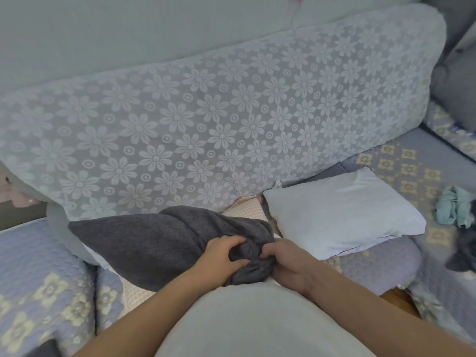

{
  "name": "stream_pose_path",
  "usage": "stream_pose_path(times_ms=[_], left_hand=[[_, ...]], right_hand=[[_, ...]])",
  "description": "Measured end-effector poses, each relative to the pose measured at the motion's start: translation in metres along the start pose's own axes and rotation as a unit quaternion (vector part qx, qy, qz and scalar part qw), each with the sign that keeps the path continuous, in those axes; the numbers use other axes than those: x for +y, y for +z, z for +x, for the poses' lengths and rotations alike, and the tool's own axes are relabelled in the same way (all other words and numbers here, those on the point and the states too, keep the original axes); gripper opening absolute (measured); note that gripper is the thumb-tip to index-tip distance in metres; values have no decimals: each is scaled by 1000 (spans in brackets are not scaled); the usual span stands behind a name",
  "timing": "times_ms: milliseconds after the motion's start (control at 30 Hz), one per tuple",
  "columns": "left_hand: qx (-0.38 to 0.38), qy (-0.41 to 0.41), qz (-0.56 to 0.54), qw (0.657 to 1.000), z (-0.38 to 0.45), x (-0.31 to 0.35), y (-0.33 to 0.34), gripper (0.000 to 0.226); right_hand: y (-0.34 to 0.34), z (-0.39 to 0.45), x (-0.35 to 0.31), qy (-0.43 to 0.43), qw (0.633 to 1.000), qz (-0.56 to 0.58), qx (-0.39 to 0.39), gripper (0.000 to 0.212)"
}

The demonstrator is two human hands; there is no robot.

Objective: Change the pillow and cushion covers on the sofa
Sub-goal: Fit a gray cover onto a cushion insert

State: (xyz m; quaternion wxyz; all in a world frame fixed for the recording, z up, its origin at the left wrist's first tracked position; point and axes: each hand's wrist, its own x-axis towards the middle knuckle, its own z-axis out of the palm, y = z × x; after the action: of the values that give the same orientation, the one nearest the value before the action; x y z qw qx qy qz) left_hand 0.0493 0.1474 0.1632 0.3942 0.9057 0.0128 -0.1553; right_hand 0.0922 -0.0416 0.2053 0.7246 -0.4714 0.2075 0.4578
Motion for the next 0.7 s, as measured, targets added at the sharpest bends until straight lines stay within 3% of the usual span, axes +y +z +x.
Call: stream_pose_path(times_ms=[100,233,300,400,467,533,567,633,700], left_hand=[[19,-29,-102,994,-6,11,2,30],[66,-2,-89,994,-9,28,2,8],[16,-4,-106,994,-14,28,-5,9],[-105,17,-154,982,-25,24,-18,30],[-142,21,-139,980,-29,20,-20,40],[-129,35,-62,989,-24,17,-15,42],[-116,47,-10,992,-20,15,-10,41],[-107,55,91,989,-11,15,-1,41],[-104,68,138,983,-1,14,5,47]], right_hand=[[-4,-3,4,21,998,3,-54,54],[-10,-2,11,22,995,20,-92,55],[-14,0,15,24,995,33,-88,54],[-20,-1,17,32,992,46,-116,54],[-20,-2,15,34,994,41,-95,52],[-21,-2,15,-3,998,-60,-18,40],[-23,-2,15,-49,982,-174,51,30],[-31,-7,15,-132,901,-389,143,13],[-52,-10,20,-133,873,-450,134,31]])
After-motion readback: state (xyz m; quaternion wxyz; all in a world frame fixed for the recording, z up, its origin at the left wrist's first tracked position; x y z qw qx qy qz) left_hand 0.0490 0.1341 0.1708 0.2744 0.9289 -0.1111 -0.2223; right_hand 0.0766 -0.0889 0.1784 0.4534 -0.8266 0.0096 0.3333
